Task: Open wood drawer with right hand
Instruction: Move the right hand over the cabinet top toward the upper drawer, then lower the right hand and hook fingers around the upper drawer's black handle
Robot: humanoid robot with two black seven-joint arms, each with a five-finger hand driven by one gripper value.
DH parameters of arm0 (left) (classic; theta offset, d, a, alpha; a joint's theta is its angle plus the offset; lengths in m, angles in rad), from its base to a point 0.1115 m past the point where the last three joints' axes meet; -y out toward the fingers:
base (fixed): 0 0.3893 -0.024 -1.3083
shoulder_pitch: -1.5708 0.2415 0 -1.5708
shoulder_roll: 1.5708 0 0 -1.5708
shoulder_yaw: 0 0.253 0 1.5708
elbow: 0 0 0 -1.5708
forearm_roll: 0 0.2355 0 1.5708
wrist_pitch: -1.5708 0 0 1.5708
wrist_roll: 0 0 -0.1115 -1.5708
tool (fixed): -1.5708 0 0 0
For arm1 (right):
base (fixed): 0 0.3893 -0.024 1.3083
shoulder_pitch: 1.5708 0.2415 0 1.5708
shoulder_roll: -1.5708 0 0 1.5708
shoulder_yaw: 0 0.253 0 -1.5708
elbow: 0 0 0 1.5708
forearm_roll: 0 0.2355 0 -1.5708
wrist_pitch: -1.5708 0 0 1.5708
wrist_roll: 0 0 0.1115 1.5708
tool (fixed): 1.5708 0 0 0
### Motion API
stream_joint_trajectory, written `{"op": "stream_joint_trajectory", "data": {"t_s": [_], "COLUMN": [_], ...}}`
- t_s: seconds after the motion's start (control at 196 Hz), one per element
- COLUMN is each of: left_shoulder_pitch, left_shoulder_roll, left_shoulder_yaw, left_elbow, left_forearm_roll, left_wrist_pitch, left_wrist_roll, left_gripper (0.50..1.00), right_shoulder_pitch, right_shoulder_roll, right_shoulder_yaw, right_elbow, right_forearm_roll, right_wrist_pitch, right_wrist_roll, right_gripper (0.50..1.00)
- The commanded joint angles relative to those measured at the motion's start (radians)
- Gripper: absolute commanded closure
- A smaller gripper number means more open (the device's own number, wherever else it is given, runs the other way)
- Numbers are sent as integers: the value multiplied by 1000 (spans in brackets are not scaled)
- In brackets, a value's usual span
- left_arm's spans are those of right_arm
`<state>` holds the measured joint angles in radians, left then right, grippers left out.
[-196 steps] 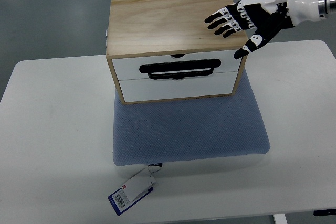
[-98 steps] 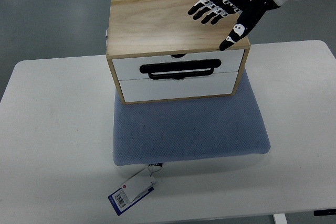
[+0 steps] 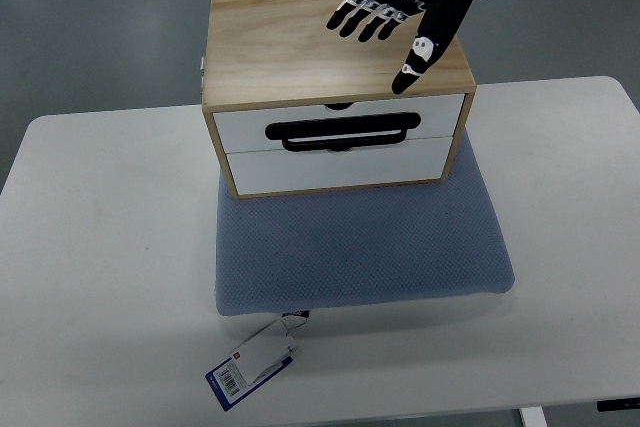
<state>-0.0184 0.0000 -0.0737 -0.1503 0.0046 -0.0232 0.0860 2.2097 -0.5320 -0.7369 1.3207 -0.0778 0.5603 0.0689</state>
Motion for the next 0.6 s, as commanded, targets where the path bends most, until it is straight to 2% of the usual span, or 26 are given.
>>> {"op": "stream_joint_trajectory", "data": {"t_s": [0.0, 0.593], "left_shoulder_pitch": [0, 0], "left_shoulder_roll": [0, 0], "left_shoulder_yaw": [0, 0], "left_elbow": [0, 0], "left_forearm_roll": [0, 0], "left_wrist_pitch": [0, 0], "left_wrist_roll": [0, 0], "left_gripper": [500, 500], "right_shoulder_pitch": [10, 45], "right_shoulder_roll": [36, 53], "right_shoulder_yaw": [-27, -75], "right_elbow": [-1, -29], "right_forearm_roll": [67, 76], "right_wrist_pitch": [39, 51], "right_wrist_roll": [0, 2], "right_gripper": [566, 570]}}
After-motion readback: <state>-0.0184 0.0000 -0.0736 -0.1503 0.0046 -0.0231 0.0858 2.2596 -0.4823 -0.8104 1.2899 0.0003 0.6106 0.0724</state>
